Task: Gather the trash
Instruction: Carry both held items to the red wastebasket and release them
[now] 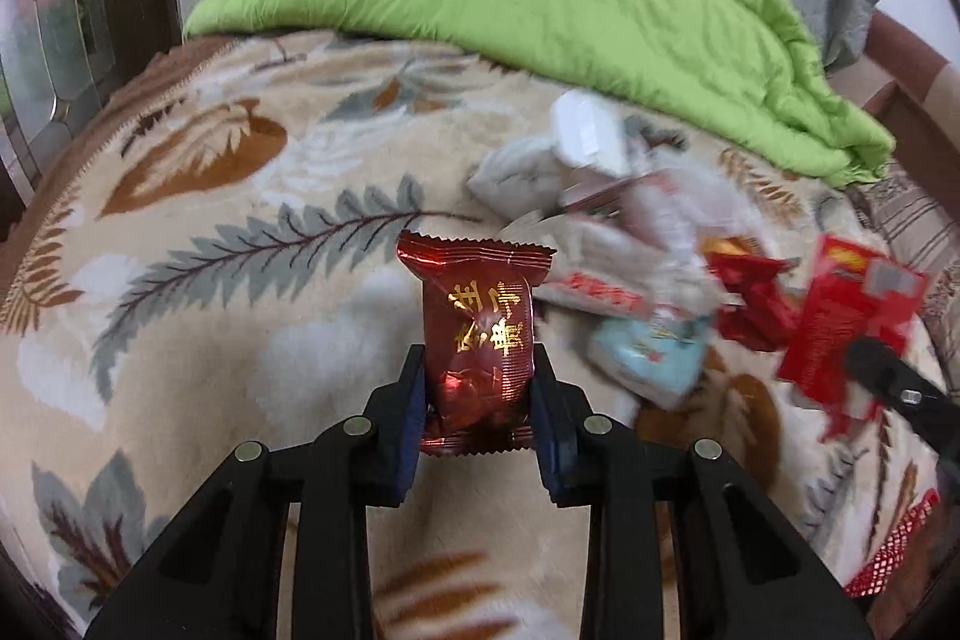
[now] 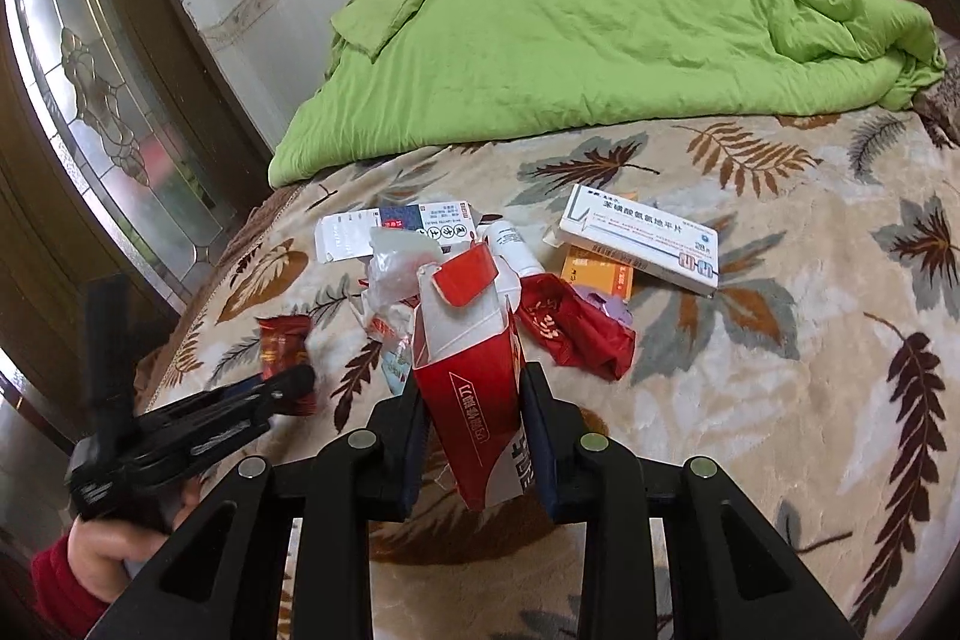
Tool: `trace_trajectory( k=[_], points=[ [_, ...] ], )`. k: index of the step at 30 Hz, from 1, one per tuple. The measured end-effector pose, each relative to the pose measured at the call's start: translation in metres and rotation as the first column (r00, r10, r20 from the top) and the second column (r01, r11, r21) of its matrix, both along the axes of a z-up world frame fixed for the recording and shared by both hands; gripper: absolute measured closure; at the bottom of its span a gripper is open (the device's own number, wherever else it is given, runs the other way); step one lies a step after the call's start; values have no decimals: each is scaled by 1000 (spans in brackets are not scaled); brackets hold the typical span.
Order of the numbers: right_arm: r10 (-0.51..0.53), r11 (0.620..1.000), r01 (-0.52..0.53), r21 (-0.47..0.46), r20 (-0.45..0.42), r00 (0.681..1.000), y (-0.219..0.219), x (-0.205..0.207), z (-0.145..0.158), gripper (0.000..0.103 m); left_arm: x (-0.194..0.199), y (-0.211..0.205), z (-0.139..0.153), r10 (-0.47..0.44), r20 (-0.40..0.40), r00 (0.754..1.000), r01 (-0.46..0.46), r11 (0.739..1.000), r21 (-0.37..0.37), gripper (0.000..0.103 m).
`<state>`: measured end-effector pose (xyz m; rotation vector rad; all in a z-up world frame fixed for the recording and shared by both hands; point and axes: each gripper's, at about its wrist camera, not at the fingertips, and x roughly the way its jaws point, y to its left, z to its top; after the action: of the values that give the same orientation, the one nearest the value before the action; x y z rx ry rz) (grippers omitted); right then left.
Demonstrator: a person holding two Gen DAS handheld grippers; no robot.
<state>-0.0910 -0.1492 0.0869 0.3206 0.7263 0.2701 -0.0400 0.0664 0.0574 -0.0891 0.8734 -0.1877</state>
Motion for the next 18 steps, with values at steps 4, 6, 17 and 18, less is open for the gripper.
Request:
trace_trajectory(
  k=[4,6,17,18],
  points=[
    [4,1000,-3,28,-9,1000,-4,-14,-1,72,-29,-14,18,-49,58,997,50,999,-5,73],
    [4,999,-4,38,-10,1000,-7,-23,-1,72,-39,-22,23,-79,73,994,80,997,-7,73],
    [-45,988,47,150,-18,999,-59,-85,12,72,-86,-87,46,-272,106,956,276,961,-22,73],
    [-59,987,60,151,-15,998,-66,-92,15,72,-91,-96,49,-298,111,948,302,953,-24,73]
  ],
)
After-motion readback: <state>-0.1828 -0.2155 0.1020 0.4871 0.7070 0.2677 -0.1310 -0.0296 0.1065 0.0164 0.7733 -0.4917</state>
